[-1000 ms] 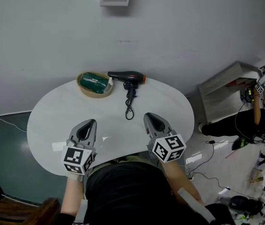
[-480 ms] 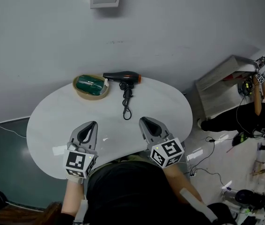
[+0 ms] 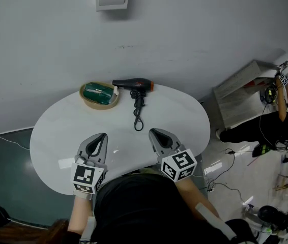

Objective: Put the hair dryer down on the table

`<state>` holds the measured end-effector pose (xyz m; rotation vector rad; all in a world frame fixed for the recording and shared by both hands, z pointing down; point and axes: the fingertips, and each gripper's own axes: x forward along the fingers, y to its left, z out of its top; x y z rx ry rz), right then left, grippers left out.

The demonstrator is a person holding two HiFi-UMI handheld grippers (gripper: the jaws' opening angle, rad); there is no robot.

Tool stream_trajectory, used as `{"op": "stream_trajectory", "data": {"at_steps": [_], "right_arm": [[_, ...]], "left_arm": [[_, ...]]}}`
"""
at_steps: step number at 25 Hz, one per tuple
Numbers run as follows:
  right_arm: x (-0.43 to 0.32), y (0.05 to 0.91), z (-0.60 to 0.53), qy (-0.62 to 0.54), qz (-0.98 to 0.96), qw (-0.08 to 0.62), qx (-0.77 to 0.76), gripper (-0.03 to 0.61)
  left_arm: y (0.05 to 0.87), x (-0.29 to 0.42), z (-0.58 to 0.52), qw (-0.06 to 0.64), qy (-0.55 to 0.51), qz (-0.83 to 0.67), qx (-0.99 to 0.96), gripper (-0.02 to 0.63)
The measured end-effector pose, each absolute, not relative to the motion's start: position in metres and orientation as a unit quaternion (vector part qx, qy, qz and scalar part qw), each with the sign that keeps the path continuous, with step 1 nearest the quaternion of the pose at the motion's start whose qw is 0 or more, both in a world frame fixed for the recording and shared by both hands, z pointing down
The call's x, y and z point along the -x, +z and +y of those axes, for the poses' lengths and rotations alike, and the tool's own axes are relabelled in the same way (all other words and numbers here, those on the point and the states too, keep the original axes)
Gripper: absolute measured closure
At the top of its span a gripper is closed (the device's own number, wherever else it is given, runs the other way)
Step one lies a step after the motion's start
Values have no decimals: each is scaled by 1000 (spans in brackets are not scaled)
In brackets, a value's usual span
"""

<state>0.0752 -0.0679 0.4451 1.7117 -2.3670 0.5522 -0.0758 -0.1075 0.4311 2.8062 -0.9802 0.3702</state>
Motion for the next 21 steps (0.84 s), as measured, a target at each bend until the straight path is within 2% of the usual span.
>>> {"op": "stream_trajectory", "data": {"at_steps": [21], "right_arm": [[-79, 457, -65, 190, -793, 95, -571, 561]], "left_arm": [[438, 74, -105, 81, 134, -332, -930, 604]]}}
